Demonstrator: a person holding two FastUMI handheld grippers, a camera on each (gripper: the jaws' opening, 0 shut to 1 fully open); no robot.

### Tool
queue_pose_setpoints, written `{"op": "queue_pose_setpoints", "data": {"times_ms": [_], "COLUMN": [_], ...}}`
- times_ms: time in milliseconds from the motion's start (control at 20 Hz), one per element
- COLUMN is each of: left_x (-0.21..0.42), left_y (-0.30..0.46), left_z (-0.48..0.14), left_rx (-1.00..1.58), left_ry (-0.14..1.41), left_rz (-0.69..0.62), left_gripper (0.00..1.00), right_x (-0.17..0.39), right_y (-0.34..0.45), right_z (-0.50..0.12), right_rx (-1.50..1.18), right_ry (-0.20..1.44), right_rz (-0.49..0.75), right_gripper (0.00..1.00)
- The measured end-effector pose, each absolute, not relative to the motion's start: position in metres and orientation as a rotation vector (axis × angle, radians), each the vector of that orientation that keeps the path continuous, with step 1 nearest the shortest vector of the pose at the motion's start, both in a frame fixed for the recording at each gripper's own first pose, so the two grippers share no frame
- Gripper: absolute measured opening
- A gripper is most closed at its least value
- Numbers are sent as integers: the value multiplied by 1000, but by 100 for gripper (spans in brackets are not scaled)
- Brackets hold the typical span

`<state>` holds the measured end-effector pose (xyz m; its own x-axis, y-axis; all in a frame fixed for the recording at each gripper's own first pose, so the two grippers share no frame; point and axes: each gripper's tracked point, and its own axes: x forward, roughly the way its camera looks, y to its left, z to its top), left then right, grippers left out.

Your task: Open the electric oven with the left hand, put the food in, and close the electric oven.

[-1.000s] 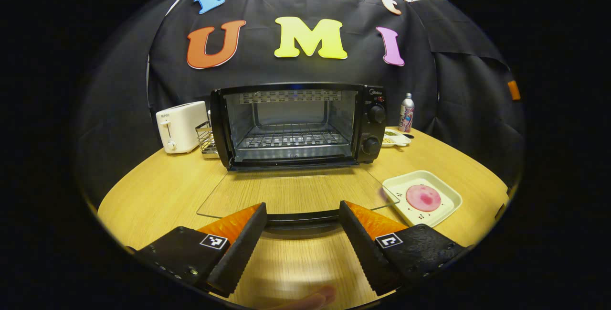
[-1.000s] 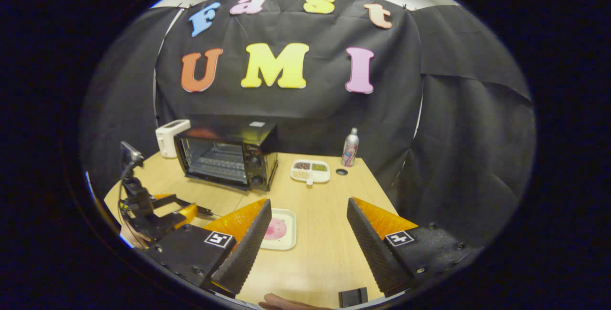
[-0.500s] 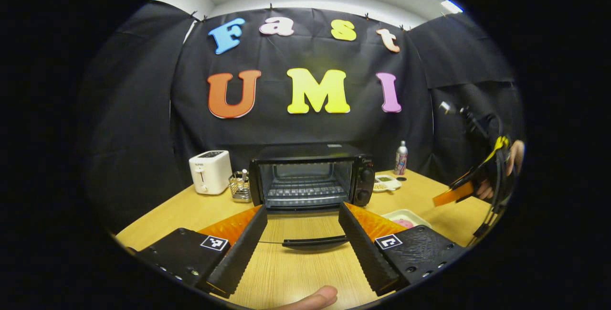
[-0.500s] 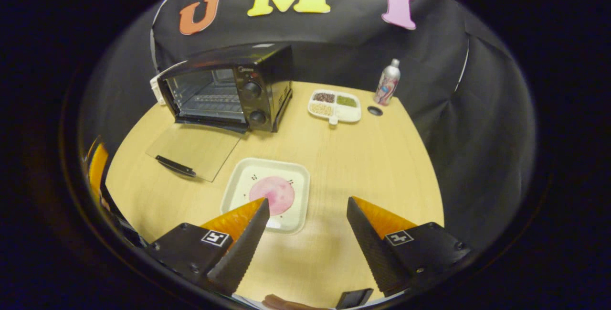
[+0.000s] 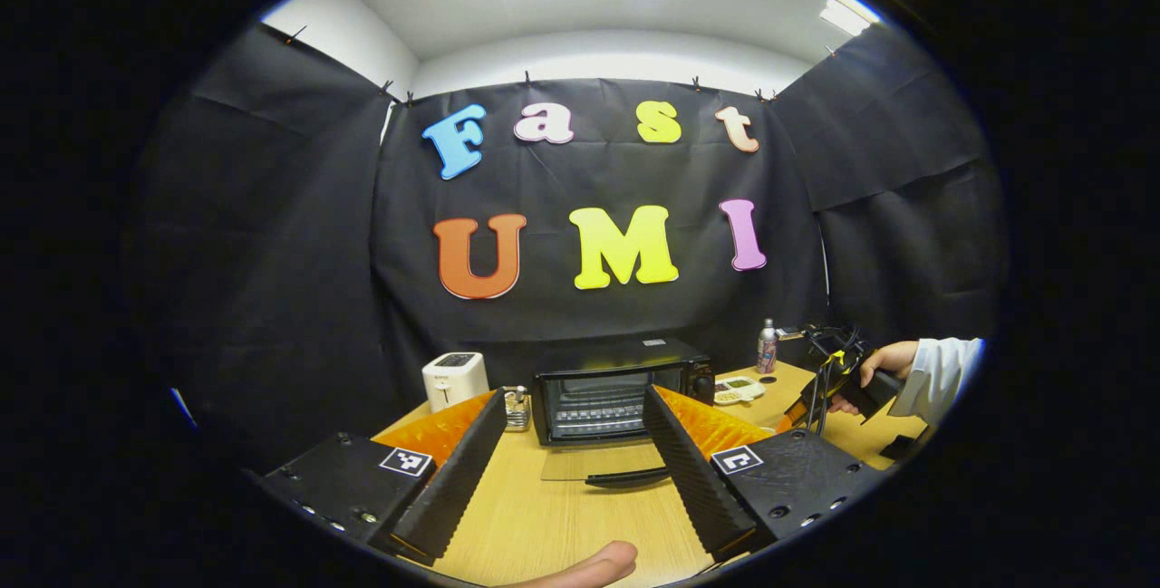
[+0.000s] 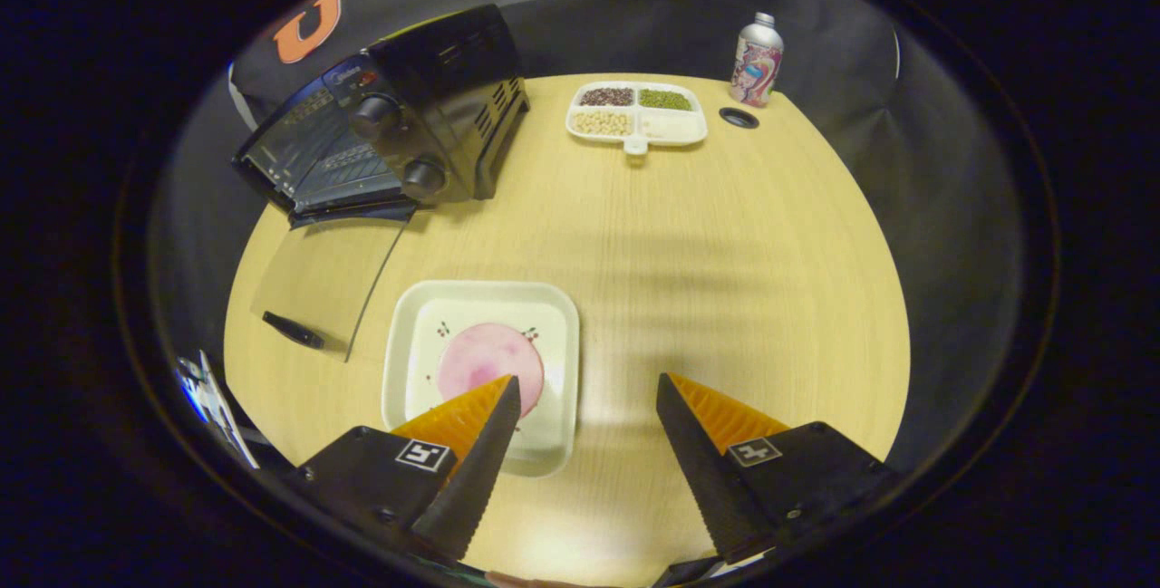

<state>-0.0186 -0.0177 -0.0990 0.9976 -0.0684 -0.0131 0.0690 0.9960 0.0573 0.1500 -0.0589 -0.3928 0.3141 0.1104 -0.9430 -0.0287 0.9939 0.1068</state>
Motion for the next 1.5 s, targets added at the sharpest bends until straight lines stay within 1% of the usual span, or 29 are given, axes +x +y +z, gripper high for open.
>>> {"op": "queue_pose_setpoints", "data": {"times_ms": [50,100,200,300,350,400,450,500,550,600,650,700,750,850,900,1050,1100,1200,1250,1300,1450,1500], "left_x": [-23,-25,-30,-31,-30,-29,-27,-25,-25,-26,-26,-25,-25,-25,-25,-28,-29,-32,-34,-33,-35,-36], "left_y": [-17,-19,-24,-27,-30,-31,-31,-32,-33,-32,-30,-27,-26,-26,-27,-23,-23,-22,-18,-16,-15,-16], "left_z": [-95,-90,-88,-88,-87,-87,-88,-90,-91,-92,-93,-95,-96,-95,-94,-97,-98,-99,-98,-97,-97,-98], "left_rx": [68,76,74,58,54,53,55,59,64,74,82,85,81,75,76,79,76,73,70,65,44,43], "left_ry": [4,-5,-6,-1,-1,-2,0,4,8,15,19,21,24,30,31,38,40,47,45,40,37,40], "left_rz": [-59,-57,-57,-57,-54,-48,-44,-42,-38,-31,-22,-13,-6,3,5,17,13,6,10,13,11,10], "left_gripper": [96,96,96,96,96,96,96,96,96,96,96,96,96,96,96,96,96,96,96,96,96,96], "right_x": [150,151,155,157,160,161,161,161,158,154,159,157,156,157,156,156,155,154,153,151,148,147], "right_y": [-59,-56,-54,-54,-51,-46,-42,-42,-38,-38,-38,-36,-35,-38,-38,-39,-41,-54,-58,-62,-71,-75], "right_z": [-394,-396,-400,-404,-406,-409,-411,-416,-419,-420,-424,-421,-425,-424,-423,-423,-422,-420,-418,-413,-397,-392], "right_rx": [80,81,81,98,113,130,145,156,187,213,232,252,250,250,251,285,320,391,440,491,594,603], "right_ry": [1264,1275,1286,1308,1316,1325,1336,1353,1387,1420,1417,1426,1443,1445,1450,1429,1425,1411,1406,1404,1363,1351], "right_rz": [94,112,137,126,135,165,200,209,235,244,260,271,289,305,306,335,325,294,281,272,270,273], "right_gripper": [89,87,85,85,82,73,70,61,56,31,6,6,1,1,4,1,4,4,1,1,1,4]}}
